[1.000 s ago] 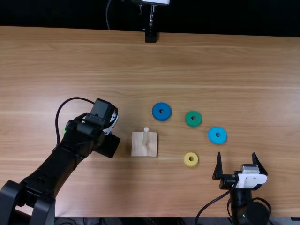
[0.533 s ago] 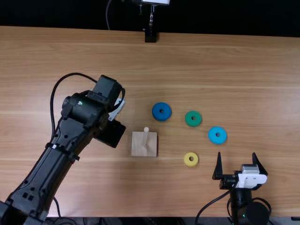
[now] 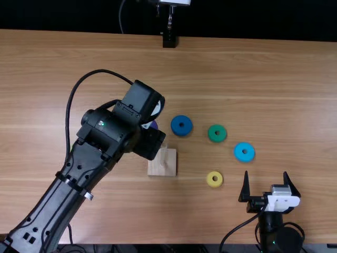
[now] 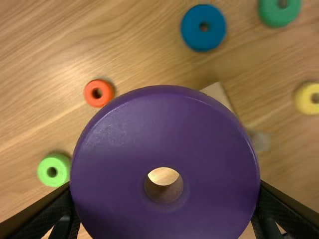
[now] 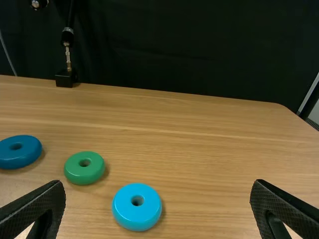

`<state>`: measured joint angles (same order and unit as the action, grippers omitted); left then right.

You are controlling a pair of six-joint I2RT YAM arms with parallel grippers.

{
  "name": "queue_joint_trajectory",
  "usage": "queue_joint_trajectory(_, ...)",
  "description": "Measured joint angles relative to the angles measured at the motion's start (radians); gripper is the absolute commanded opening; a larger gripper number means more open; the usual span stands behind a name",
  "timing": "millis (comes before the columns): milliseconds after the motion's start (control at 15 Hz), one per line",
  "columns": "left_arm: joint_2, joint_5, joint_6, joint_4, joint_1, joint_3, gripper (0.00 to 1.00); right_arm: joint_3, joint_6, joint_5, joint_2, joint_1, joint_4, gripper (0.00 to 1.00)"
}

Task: Build the Hanoi tower: stack the rings onto the peg from bottom to top in this color order: purple, dark blue, light blue, dark green, light green, yellow, orange.

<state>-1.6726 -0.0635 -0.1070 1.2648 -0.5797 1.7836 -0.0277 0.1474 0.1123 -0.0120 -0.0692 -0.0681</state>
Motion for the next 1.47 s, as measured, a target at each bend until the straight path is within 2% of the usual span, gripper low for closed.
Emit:
queue_joint_trajectory(200,0.0,0.001,-0.055,0.002,-0.065,0.01,0.0,0.0,0.0,0.0,0.0,0.0,0.0,1.0)
queue_joint_trajectory(400,-0.026,0.003,-0.082,0.002,-0.087,0.01,0.0,0.0,0.0,0.0,0.0,0.0,0.0,1.0)
queue_joint_trajectory(800,-0.101,0.003,-0.084,-0.002,-0.108,0.011,0.0,0.0,0.0,0.0,0.0,0.0,0.0,1.0)
queue_joint_trajectory(1467,-0.107,0.005,-0.085,-0.002,-0.127,0.011,0.0,0.0,0.0,0.0,0.0,0.0,0.0,1.0)
